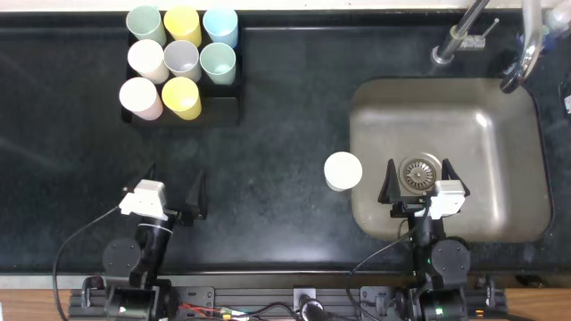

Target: Store Cups

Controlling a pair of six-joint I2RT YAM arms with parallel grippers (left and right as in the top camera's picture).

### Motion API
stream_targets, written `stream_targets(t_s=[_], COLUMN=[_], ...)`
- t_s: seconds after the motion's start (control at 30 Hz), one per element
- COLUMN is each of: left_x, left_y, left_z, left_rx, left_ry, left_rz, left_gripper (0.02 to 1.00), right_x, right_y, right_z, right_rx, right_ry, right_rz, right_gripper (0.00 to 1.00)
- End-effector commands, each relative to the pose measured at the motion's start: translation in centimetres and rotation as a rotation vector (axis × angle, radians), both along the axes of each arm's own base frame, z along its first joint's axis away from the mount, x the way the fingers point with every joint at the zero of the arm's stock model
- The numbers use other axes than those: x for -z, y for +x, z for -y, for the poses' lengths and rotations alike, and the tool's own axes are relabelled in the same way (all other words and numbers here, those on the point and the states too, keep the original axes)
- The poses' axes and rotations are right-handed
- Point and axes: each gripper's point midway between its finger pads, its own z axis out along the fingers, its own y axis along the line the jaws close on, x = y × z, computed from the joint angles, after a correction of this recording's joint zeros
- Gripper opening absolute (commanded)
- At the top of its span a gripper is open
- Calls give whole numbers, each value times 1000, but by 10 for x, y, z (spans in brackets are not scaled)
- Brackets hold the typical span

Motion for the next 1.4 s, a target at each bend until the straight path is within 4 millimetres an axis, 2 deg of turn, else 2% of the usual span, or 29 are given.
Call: stream_targets(t_s=[0.03,0.37,0.47,0.6,0.73,0.87,0.97,1.1,1.3,1.4], left_x=[-1,-1,-1,-1,-1,-1,-1,-1,-1,-1], left_y=[-1,-1,-1,-1,-1,-1,-1,-1,-1,-1], left_z=[1,1,1,1,1,1,1,1,1,1], left_rx=[9,9,9,9,9,9,9,9,9,9], left_ry=[17,17,17,17,17,17,17,17,17,17], left_rz=[8,8,8,8,8,8,8,8,8,8], left_gripper=[1000,1000,1000,1000,1000,998,1000,998,1000,1000], right_x=[3,2,-3,-30,-66,-93,-101,-91,-35,-5], right_y=[0,0,-1,2,10,11,6,6,10,11], right_z=[-1,0,-1,-1,-6,-21,-37,-49,-74,-78], right_rx=[-1,2,-1,1,-22,-91,-172,-227,-382,-401], right_ry=[4,9,28,24,6,37,56,77,79,94], right_rz=[1,4,-1,-77,-243,-458,-645,-867,-1183,-1330], right_gripper=[998,998,1000,998,998,996,998,996,998,996])
